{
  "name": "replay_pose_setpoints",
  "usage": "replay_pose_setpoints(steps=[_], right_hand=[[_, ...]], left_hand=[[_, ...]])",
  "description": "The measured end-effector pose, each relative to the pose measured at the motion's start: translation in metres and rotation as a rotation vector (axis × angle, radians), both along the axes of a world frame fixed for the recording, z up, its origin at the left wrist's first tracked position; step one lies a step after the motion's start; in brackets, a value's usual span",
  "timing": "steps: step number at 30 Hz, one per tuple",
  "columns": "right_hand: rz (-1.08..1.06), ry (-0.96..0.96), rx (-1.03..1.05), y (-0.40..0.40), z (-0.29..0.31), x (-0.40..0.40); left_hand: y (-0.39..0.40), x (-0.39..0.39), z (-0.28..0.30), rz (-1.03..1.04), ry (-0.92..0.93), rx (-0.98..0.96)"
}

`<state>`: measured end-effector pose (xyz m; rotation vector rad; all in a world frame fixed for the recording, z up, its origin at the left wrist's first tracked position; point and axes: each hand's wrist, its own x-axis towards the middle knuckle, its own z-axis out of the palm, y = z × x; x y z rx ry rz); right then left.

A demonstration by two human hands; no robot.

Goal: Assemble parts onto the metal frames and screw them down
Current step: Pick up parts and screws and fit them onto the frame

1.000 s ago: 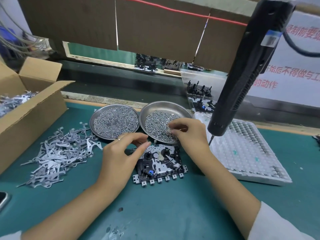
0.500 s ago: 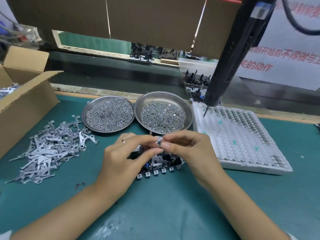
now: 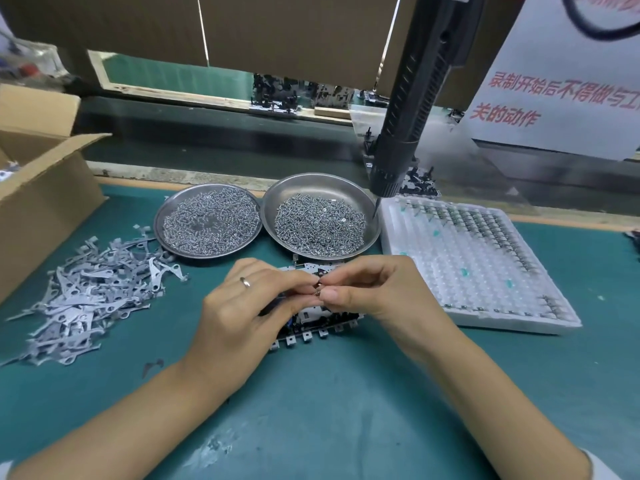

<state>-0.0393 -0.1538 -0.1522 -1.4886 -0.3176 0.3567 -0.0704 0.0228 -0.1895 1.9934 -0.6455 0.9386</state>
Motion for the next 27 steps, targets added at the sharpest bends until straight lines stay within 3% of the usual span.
replay_pose_setpoints(steps=[19,27], right_hand=[[0.146,0.037,-0.064,-0.0078,0.0038,0.0048],[0.223,0.189,0.001,-0.0096,0.0028,0.0067]], left_hand=[[0.0022,0.0016,0.0002,-0.049,-0.075,0.171],[-0.0010,-0.0008,-0.0002,-0.076,-0.077,0.138]])
